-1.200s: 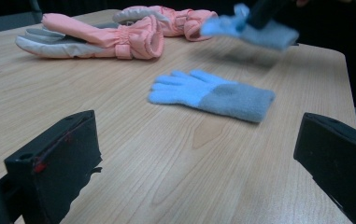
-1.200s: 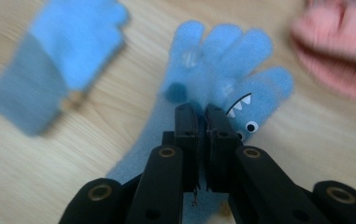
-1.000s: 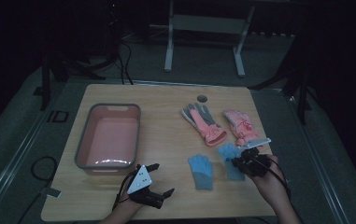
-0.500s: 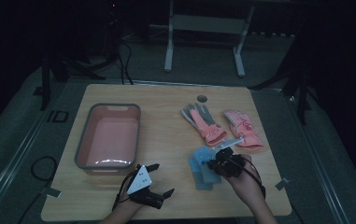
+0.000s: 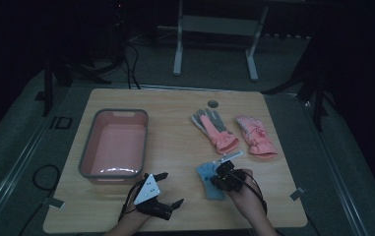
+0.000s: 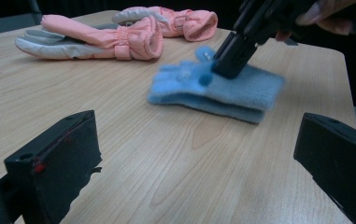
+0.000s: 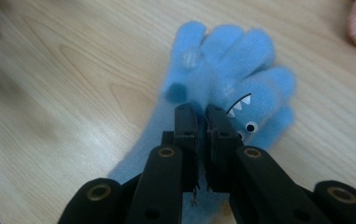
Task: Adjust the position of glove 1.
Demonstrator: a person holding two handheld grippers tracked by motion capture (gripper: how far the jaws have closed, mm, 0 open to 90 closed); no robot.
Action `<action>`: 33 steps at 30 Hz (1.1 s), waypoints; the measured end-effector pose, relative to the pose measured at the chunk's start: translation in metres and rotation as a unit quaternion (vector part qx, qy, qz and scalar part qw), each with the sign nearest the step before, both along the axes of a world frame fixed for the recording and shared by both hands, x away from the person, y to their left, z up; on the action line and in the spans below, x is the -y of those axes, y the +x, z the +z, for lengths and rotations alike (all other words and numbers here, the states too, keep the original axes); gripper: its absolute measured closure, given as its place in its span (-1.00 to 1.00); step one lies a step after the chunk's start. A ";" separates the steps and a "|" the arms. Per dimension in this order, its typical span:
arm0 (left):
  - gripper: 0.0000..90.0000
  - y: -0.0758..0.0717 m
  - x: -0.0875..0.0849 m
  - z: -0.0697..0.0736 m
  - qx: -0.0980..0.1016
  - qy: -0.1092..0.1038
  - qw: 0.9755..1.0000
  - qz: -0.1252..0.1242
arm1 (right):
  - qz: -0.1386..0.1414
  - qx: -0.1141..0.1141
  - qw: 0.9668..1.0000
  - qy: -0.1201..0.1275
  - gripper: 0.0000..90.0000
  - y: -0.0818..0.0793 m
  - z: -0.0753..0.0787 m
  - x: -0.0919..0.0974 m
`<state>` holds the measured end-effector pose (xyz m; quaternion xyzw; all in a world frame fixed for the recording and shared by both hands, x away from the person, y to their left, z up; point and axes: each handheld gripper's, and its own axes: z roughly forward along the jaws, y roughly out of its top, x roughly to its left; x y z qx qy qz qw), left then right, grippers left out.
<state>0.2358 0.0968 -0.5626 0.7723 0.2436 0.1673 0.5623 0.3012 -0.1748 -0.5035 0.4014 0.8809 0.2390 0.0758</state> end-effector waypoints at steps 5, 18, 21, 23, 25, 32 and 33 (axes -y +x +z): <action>-0.99 0.000 0.000 0.000 0.002 0.001 1.000 0.000 | 0.000 -0.005 1.000 -0.016 0.85 0.003 -0.011 -0.001; -0.99 0.005 -0.002 0.000 -0.026 -0.011 0.999 0.023 | 0.016 0.012 1.000 -0.006 0.43 0.000 -0.005 0.006; -0.99 0.005 0.000 0.000 -0.031 0.006 0.999 0.029 | 0.018 0.018 1.000 0.002 0.36 0.002 -0.002 0.014; -0.99 0.004 0.000 0.000 -0.028 0.013 0.999 0.034 | 0.017 0.024 1.000 0.009 0.31 0.005 0.001 0.022; -0.96 0.004 -0.001 0.000 -0.029 0.014 0.999 0.035 | 0.022 0.027 0.999 0.018 0.25 0.008 0.003 0.027; -0.91 0.002 0.004 0.001 -0.024 0.037 0.999 0.004 | 0.032 0.043 0.998 0.027 0.15 0.018 0.010 0.038; -0.91 0.002 0.004 0.001 -0.024 0.037 0.999 0.004 | 0.032 0.043 0.998 0.027 0.15 0.018 0.010 0.038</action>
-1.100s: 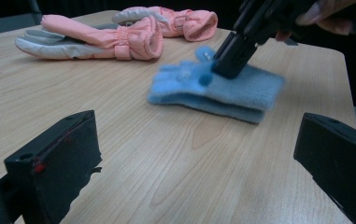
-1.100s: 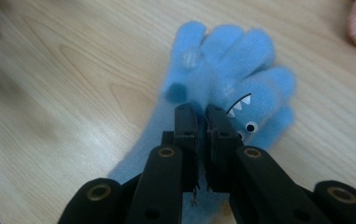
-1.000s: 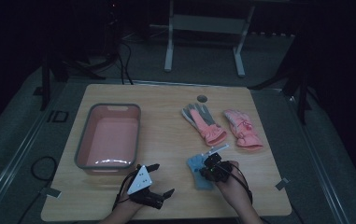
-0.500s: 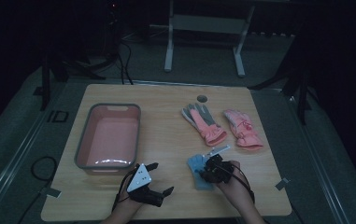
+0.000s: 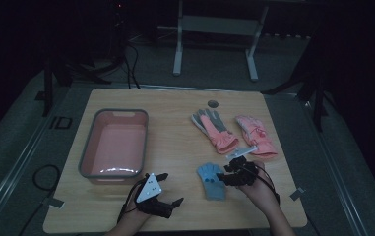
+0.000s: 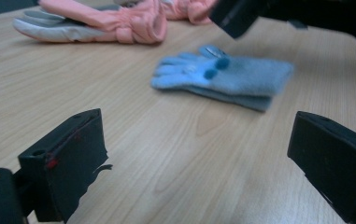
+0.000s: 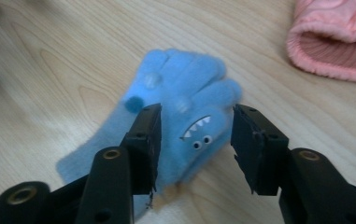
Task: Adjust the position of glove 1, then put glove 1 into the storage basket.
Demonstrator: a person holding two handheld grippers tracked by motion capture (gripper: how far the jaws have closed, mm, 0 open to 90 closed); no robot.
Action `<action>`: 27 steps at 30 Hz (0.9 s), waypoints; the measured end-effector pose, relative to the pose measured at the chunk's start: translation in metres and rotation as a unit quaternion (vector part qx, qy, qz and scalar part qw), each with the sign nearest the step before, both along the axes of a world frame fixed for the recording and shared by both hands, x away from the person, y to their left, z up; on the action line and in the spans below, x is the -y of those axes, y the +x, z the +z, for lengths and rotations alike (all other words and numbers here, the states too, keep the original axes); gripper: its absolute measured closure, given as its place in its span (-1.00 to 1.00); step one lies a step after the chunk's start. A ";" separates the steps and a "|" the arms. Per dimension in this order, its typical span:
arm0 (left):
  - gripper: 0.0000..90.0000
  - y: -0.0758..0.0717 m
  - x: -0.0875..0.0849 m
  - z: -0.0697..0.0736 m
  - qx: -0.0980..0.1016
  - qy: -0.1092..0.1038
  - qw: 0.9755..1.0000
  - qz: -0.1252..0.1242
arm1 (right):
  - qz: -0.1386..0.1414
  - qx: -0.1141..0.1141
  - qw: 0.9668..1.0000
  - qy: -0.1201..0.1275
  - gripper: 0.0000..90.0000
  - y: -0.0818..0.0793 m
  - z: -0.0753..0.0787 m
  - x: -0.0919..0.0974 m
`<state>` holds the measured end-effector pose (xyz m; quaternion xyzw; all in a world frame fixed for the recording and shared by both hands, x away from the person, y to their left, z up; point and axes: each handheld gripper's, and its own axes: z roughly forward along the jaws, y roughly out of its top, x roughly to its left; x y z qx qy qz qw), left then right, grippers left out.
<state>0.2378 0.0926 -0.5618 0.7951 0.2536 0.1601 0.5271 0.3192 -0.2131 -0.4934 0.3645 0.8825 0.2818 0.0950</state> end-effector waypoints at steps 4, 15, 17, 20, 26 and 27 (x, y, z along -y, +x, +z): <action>-0.91 0.001 0.008 0.004 -0.019 0.018 0.999 -0.023 | 0.006 0.004 1.000 0.014 0.12 0.004 0.002 0.005; -0.54 0.006 0.061 0.011 0.014 0.075 0.989 -0.130 | 0.008 0.000 1.000 0.028 -0.01 0.014 -0.006 -0.002; -0.51 0.010 0.070 0.014 0.026 0.082 0.986 -0.145 | 0.006 -0.008 1.000 0.027 -0.06 0.019 -0.010 -0.004; -0.46 0.016 0.081 0.017 0.048 0.097 0.980 -0.167 | 0.006 -0.018 1.000 0.020 -0.11 0.025 -0.017 -0.008; -0.45 0.025 0.104 0.013 0.045 0.140 0.969 -0.199 | 0.011 -0.032 0.999 0.006 -0.15 0.029 -0.030 -0.016; -0.45 0.026 0.107 0.012 0.047 0.149 0.968 -0.199 | 0.011 -0.035 0.999 0.005 -0.15 0.030 -0.032 -0.016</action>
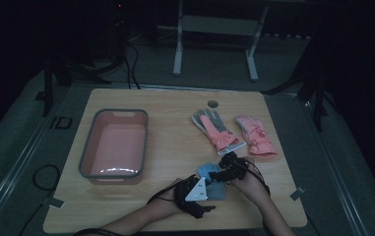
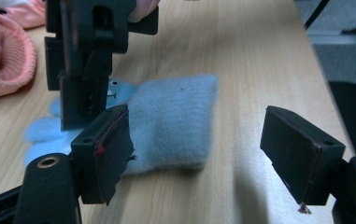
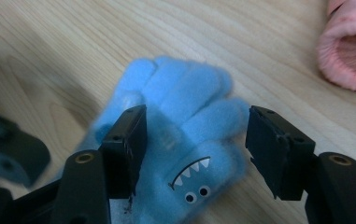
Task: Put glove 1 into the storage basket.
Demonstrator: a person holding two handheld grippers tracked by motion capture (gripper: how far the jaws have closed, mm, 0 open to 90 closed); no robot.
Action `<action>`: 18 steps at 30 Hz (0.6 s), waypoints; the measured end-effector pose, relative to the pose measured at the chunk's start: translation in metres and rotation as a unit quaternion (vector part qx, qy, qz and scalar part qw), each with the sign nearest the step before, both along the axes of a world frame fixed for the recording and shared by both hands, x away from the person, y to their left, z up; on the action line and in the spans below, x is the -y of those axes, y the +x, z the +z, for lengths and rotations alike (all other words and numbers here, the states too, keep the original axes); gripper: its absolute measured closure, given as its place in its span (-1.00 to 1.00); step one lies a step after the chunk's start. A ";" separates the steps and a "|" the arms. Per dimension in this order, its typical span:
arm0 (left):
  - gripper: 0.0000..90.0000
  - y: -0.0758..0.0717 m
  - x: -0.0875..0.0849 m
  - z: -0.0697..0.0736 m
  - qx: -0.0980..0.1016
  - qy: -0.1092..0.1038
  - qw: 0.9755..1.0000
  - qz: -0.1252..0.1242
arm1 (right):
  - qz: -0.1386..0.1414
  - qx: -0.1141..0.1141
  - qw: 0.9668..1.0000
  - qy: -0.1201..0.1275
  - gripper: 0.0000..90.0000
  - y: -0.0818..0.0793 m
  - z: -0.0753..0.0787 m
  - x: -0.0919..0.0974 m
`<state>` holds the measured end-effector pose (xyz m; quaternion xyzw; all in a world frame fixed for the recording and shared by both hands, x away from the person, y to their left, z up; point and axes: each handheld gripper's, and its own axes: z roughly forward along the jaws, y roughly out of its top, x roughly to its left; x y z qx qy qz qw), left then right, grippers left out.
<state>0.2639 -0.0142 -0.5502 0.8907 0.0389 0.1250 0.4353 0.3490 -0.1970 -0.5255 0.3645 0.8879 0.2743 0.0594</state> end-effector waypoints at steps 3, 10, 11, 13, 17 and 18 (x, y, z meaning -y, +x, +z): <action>-0.35 0.003 0.006 -0.004 0.003 0.023 1.000 -0.001 | -0.002 -0.010 1.000 -0.005 -0.14 0.001 -0.005 0.000; -0.09 0.010 0.015 -0.009 -0.001 0.043 0.999 0.013 | 0.007 -0.021 1.000 0.000 0.25 0.000 -0.007 -0.002; 0.00 0.011 0.016 -0.009 -0.003 0.044 0.999 0.018 | 0.010 -0.023 1.000 -0.002 0.42 -0.001 -0.007 -0.004; 0.20 0.013 0.017 -0.008 -0.007 0.046 0.999 0.021 | 0.017 -0.034 0.999 -0.001 0.62 -0.001 -0.007 -0.007; 0.63 0.012 0.019 0.000 0.007 0.061 0.998 0.019 | 0.023 -0.030 0.999 -0.006 0.74 -0.002 -0.005 -0.010; 0.66 0.014 0.017 0.003 -0.002 0.062 0.998 0.020 | 0.022 -0.030 0.999 -0.007 0.75 -0.002 -0.004 -0.010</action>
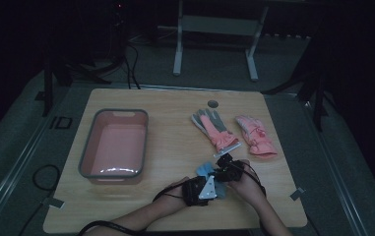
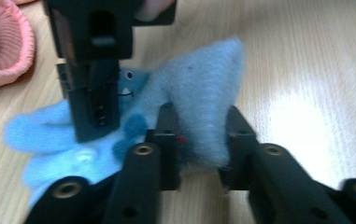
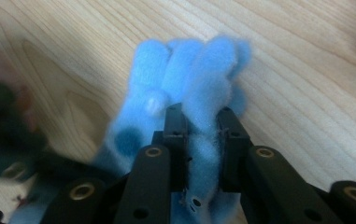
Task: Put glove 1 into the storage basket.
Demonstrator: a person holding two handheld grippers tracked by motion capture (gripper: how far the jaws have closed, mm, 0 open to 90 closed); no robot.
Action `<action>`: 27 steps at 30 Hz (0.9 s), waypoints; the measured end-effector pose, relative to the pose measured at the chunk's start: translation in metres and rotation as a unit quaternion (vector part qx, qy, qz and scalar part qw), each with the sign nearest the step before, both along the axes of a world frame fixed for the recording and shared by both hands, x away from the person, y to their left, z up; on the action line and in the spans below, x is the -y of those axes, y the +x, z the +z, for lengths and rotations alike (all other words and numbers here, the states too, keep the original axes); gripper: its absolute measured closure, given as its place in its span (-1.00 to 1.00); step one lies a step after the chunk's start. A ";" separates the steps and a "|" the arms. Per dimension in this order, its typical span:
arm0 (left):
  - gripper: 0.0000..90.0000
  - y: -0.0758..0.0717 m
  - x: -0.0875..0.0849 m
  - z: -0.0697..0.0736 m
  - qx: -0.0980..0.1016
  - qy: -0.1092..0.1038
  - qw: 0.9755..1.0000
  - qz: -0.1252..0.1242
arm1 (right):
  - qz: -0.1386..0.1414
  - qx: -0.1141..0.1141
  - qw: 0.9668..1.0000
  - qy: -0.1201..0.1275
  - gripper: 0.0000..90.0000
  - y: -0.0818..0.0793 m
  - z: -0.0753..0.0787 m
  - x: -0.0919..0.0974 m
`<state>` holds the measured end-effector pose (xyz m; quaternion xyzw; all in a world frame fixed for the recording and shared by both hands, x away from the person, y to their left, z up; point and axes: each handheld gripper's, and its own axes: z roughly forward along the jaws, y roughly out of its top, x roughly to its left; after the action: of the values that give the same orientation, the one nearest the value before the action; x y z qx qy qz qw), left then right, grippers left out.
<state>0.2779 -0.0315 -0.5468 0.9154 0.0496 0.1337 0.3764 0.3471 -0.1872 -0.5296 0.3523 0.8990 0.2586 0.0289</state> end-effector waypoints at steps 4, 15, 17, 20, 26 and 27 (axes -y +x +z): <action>0.72 0.005 -0.008 0.007 -0.009 0.006 1.000 -0.001 | 0.000 0.003 1.000 0.008 0.78 0.001 0.006 -0.001; 0.74 0.011 -0.030 0.037 -0.006 0.016 1.000 0.003 | 0.011 0.018 0.999 0.046 0.78 0.007 0.034 -0.014; 0.74 0.012 -0.033 0.042 -0.006 0.019 1.000 0.005 | 0.016 0.021 0.999 0.045 0.78 0.008 0.038 -0.018; 0.74 0.013 -0.039 0.049 -0.002 0.025 1.000 0.005 | 0.023 0.028 0.998 0.046 0.78 0.010 0.045 -0.025; 0.74 0.015 -0.055 0.063 0.007 0.030 0.999 0.014 | 0.033 0.035 0.997 0.056 0.78 0.013 0.059 -0.039; 0.74 0.015 -0.058 0.066 0.009 0.032 0.999 0.015 | 0.034 0.037 0.997 0.058 0.78 0.015 0.062 -0.043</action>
<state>0.2934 0.0264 -0.4809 0.9249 0.0560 0.1489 0.3452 0.3619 -0.1444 -0.4681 0.3125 0.8925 0.3235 0.0325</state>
